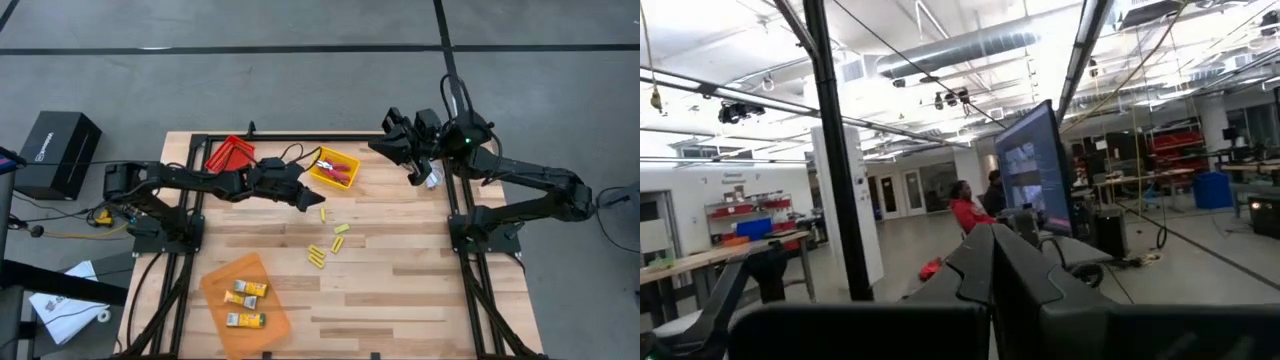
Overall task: Pick & Place School Supplies
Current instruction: Put the yellow eraser into the red bin
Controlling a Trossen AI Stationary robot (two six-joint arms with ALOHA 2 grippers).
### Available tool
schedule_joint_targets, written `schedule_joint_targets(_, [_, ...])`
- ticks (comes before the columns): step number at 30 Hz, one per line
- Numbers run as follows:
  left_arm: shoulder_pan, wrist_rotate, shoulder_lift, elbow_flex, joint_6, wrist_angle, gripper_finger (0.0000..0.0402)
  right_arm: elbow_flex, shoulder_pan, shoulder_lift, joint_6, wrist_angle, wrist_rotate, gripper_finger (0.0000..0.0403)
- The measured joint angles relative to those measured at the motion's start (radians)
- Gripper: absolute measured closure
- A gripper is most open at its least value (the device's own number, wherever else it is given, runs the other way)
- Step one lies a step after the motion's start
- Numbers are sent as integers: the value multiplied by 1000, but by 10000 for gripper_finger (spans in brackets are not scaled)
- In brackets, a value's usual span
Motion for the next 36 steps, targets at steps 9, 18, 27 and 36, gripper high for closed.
schedule_joint_targets(9, [45,-9,-1,0,0,78,299,6,0,0,-31,-36,-51,403])
schedule_joint_targets(18, [44,-75,-1,0,-22,76,318,6,-15,0,-75,-83,-51,403])
schedule_joint_targets(27, [4,-52,-1,0,-28,80,333,6,-21,0,-113,-203,-52,403])
schedule_joint_targets(36, [16,-124,-1,0,36,133,341,6,-33,19,-128,-253,-47,403])
